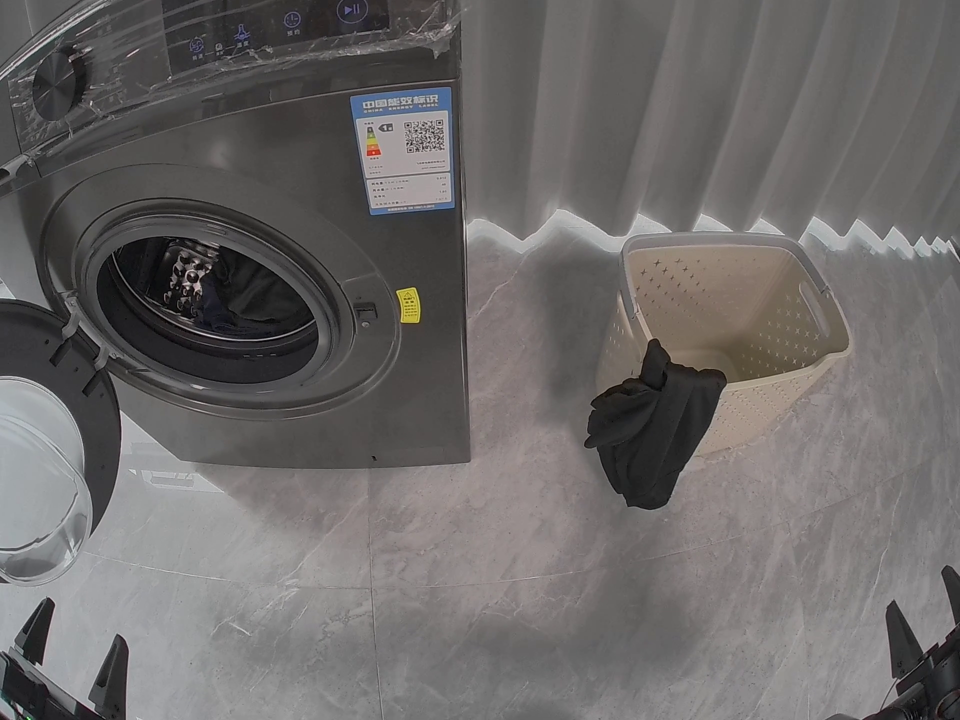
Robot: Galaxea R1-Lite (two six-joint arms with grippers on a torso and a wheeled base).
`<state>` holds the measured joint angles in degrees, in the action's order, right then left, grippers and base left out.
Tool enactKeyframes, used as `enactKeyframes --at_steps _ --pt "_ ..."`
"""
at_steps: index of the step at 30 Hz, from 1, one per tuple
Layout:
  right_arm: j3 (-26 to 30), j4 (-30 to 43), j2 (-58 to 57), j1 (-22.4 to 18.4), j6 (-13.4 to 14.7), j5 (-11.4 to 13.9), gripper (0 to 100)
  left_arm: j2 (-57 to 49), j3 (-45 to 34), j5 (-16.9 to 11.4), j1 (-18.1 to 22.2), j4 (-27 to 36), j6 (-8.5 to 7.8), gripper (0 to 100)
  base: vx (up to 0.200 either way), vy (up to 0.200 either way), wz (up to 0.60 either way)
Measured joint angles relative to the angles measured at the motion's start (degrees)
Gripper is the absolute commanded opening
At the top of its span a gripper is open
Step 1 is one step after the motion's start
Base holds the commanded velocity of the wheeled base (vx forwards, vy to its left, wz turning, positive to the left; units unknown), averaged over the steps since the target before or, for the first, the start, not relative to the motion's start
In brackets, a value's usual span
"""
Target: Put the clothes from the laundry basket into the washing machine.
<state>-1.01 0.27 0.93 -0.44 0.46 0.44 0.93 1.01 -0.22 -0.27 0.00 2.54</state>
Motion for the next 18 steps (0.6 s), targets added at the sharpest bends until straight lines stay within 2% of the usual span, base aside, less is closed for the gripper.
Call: enactKeyframes --at_steps 3,5,11,18 --pt "0.0 0.0 0.0 0.0 0.0 -0.1 100 0.0 0.0 0.0 0.0 0.0 -0.33 100 0.000 0.000 0.60" --pt "0.0 0.0 0.0 0.0 0.0 -0.1 100 0.0 0.0 0.0 0.0 0.0 -0.54 100 0.000 0.000 0.00" --pt "0.0 0.0 0.0 0.0 0.0 -0.1 100 0.0 0.0 0.0 0.0 -0.1 -1.08 100 0.000 -0.200 0.00" --pt "0.0 0.0 0.0 0.0 0.0 -0.1 100 0.0 0.0 -0.1 0.0 0.0 -0.90 100 0.000 0.000 0.00"
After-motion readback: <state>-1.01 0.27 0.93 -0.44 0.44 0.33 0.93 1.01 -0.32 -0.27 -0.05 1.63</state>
